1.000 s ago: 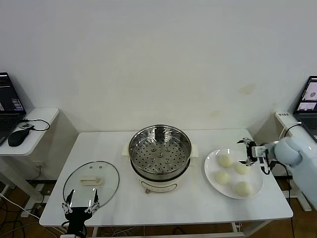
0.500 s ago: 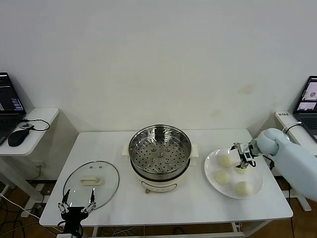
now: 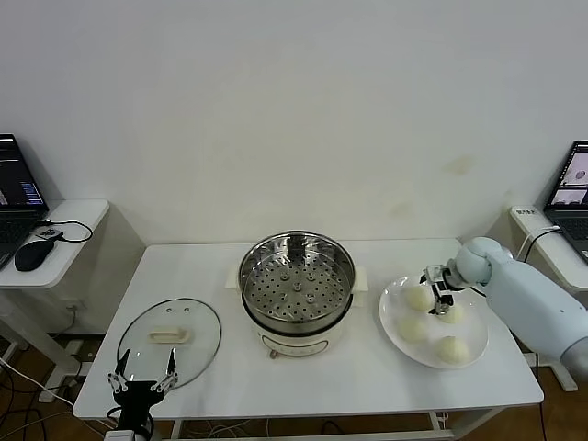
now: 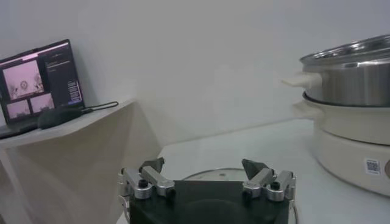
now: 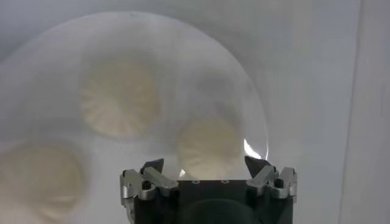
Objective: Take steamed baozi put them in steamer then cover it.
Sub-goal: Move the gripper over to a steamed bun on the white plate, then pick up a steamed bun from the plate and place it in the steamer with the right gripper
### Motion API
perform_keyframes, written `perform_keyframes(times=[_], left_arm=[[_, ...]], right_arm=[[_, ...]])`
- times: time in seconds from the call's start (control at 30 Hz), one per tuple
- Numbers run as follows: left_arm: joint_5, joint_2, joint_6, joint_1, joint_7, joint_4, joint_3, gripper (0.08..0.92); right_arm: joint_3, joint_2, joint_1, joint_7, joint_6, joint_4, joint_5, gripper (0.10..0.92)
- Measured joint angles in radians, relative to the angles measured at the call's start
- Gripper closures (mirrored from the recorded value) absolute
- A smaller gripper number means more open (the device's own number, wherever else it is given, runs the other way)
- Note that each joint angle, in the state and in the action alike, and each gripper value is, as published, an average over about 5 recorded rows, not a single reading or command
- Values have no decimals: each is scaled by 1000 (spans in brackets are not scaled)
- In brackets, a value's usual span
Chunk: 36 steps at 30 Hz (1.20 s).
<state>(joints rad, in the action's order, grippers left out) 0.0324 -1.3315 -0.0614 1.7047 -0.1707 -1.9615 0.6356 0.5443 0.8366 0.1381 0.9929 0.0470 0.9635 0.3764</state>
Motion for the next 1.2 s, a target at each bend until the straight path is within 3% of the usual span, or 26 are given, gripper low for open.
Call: perform_keyframes(times=[0.3, 1.2], left_arm=[[1, 1, -1, 0, 0, 1, 2, 177], [8, 0, -2, 4, -2, -19, 5, 177]], right_arm=[[22, 7, -20, 14, 1, -18, -5, 401], [117, -53, -132, 48, 15, 81, -111, 440]])
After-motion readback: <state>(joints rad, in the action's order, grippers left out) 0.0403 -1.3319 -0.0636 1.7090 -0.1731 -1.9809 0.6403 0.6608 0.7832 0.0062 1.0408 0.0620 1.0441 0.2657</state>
